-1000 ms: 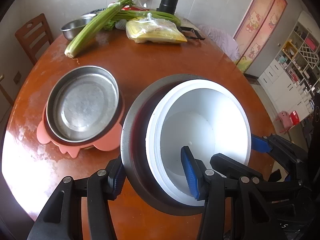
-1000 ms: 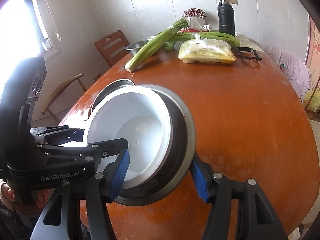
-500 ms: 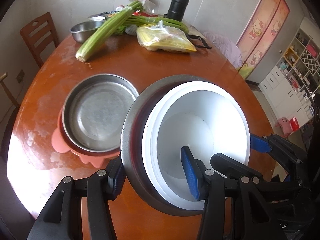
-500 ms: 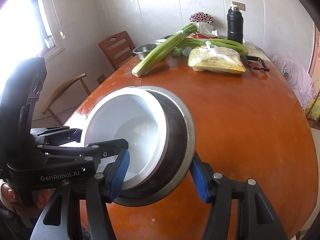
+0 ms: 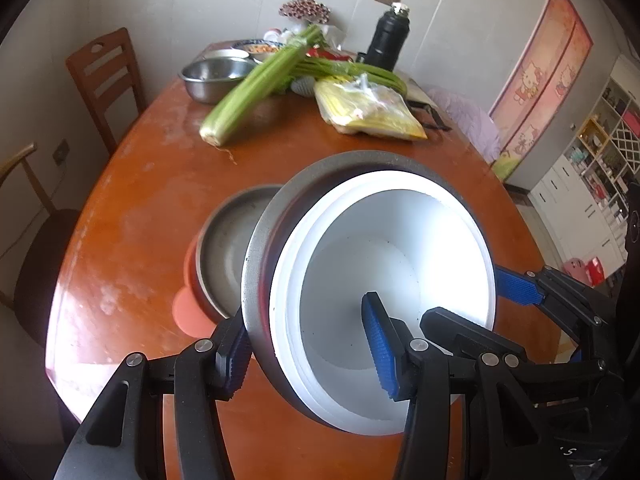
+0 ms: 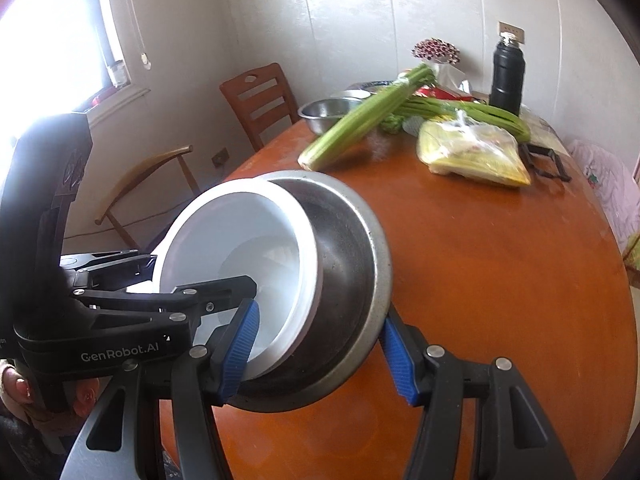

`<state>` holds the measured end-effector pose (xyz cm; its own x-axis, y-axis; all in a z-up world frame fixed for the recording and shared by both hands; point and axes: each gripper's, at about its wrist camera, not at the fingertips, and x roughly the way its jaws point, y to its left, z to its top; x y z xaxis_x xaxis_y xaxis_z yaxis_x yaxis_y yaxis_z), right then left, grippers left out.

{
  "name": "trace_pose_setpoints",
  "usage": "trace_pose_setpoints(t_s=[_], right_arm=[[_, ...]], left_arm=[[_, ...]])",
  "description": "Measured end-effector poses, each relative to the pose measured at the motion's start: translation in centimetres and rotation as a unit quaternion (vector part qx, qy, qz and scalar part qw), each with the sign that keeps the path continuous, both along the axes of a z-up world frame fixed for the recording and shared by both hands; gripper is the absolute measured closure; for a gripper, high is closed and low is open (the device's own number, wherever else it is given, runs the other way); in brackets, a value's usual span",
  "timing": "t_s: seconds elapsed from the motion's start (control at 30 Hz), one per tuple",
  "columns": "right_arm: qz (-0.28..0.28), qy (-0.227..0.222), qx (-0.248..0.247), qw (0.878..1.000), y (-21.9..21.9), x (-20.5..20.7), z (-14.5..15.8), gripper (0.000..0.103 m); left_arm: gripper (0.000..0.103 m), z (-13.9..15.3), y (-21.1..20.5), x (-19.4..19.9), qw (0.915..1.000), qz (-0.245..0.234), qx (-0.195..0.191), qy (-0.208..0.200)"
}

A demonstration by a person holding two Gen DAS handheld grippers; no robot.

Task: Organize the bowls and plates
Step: 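Carry the steel bowl stack over the orange plate stack with both tools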

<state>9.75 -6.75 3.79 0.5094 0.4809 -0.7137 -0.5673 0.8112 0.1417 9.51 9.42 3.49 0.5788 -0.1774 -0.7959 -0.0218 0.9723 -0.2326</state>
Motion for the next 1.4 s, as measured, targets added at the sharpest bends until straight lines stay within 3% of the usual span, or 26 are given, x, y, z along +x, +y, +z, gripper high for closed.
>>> trace_pose_setpoints(t_s=[0.43,1.03,1.4], right_arm=[[0.022,0.007,-0.005,1.000,3.1,3.0,0.0,0.043],[0.033,0.050,-0.014,0.998,4.6,5.7,-2.7,0.043],[0.033,0.059,-0.027,0.997,5.4,6.2,-3.9,0.043]], left_arm=[[0.051,-0.4,3.0,2.3,0.9996,0.024,-0.007,0.010],[0.052,-3.7,4.1,4.6,0.9979,0.040,-0.016,0.049],[0.053,-4.7,4.3,4.8,0.9973,0.048,-0.002,0.056]])
